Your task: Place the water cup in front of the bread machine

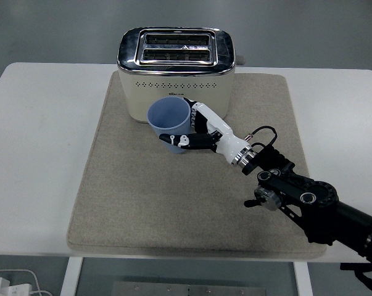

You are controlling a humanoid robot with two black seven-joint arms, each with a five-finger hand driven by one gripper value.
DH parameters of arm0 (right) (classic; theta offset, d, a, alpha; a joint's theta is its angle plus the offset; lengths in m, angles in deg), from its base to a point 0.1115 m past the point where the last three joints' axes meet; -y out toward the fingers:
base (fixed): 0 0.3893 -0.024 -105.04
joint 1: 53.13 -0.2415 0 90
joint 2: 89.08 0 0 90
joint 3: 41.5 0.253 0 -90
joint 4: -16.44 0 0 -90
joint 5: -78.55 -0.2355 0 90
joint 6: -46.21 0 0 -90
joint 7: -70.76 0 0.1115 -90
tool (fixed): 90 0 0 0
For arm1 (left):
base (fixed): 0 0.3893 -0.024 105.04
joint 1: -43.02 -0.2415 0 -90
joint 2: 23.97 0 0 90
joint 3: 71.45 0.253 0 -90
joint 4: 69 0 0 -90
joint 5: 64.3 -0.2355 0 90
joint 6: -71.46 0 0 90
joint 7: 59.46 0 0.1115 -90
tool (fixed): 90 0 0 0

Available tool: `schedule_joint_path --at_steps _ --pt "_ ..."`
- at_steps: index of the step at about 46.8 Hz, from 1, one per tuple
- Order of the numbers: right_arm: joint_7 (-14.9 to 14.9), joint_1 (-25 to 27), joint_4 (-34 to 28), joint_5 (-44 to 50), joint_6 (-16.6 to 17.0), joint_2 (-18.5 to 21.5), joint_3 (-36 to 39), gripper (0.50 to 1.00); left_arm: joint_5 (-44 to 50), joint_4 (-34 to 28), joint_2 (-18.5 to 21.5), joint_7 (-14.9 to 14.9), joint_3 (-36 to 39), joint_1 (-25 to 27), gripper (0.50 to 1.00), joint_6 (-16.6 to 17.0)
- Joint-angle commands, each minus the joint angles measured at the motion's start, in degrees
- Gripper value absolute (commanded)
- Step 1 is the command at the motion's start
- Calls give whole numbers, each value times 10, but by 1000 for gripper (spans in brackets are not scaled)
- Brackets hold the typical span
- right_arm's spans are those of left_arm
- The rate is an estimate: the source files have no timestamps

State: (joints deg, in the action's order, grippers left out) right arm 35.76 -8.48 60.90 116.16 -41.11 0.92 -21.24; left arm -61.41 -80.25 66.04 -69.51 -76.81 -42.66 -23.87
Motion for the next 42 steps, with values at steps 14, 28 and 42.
schedule_joint_path --at_steps 14,28,42 --pt "0 2 -12 -1 0 0 0 558 0 0 0 0 0 0 1000 1" --pt "0 8 -13 -1 -3 0 1 635 0 1 0 -1 0 0 1000 1" --pt "0 19 -12 -1 -6 0 2 795 0 1 0 -1 -1 0 1000 1"
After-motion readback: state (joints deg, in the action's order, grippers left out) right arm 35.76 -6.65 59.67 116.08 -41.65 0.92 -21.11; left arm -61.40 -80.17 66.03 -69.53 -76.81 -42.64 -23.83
